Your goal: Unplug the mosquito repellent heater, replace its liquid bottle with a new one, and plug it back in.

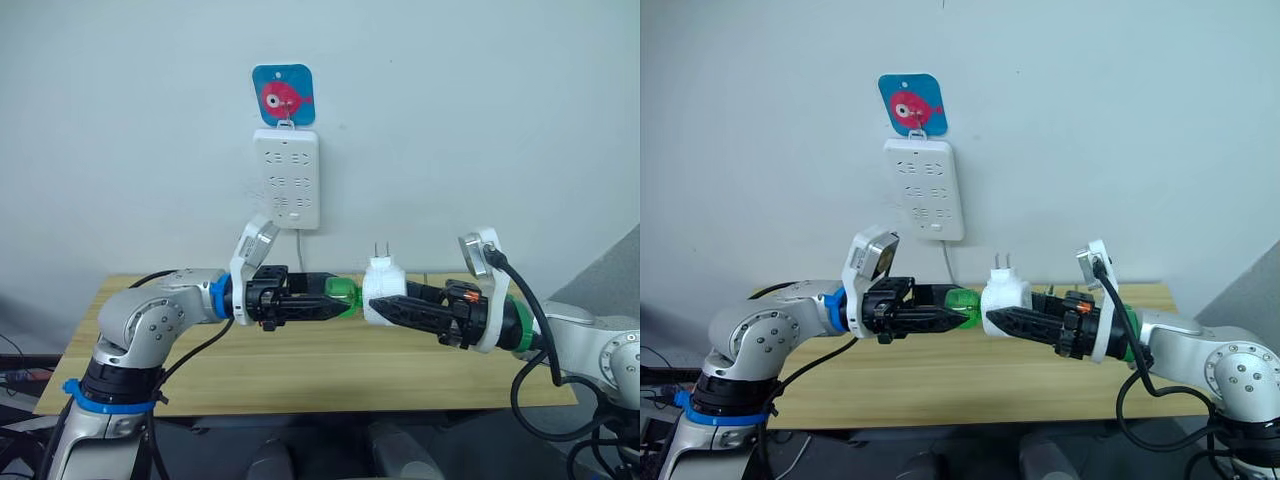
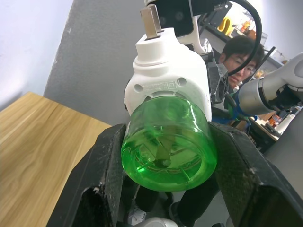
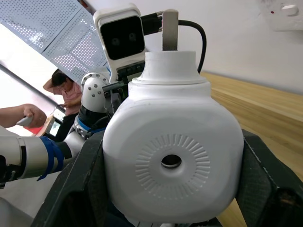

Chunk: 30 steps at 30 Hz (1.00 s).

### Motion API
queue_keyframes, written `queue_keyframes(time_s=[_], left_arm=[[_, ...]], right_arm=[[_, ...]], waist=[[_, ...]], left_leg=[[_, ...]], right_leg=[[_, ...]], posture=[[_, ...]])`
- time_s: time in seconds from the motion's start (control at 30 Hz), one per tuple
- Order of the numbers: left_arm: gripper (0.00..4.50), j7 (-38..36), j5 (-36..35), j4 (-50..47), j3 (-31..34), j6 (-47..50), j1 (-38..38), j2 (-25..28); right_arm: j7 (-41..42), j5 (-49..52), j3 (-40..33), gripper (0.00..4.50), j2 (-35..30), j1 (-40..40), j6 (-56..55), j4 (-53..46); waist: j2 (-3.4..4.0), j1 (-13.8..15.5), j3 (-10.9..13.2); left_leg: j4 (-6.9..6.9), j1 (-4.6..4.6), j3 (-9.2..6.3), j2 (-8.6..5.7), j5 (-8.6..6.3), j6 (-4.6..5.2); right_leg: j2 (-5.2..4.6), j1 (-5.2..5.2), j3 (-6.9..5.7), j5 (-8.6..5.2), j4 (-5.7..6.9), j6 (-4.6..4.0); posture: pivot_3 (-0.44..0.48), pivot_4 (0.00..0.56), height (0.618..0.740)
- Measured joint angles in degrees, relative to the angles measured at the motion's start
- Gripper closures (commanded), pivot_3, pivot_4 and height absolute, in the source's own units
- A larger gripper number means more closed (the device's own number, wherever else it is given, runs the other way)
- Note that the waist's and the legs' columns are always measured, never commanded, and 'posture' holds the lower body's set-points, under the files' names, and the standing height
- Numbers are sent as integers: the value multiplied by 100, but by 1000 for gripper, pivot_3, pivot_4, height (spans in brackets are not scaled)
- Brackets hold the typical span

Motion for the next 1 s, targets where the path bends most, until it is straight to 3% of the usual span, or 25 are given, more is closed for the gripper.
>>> queue_keyframes(time_s=[0.23, 0.37, 0.4, 1.0], left_arm=[[2158, -220, 273, 0, -136, -237, 57, -23], [2158, -201, 343, 14, -260, -336, 39, -203], [2158, -191, 359, 14, -308, -344, 38, -262], [2158, 304, 285, 220, -139, -357, 41, -603]], right_arm=[[-5, 137, 161, 1512, -393, -255, 105, 18], [-9, 211, 353, 164, -486, -384, 177, 62], [-6, 265, 426, 0, -486, -426, 210, 62], [419, 234, 477, 0, -989, -490, 614, 168]], waist=[[-1, 0, -4], [0, 0, -7], [0, -1, -7], [0, 8, -9]], left_leg=[[0, 1, 0, 0, 0, 0], [0, 2, 1, 0, 0, 0], [0, 2, 1, 0, 0, 0], [0, 6, 2, 0, 0, 1]], right_leg=[[0, 2, 0, 0, -2, 0], [0, 3, 2, 0, -2, 0], [0, 3, 2, 0, -2, 0], [1, 6, 3, 0, -2, 0]], posture=[[-170, 53, 740], [-170, 53, 740], [-169, 54, 740], [-169, 53, 740]])
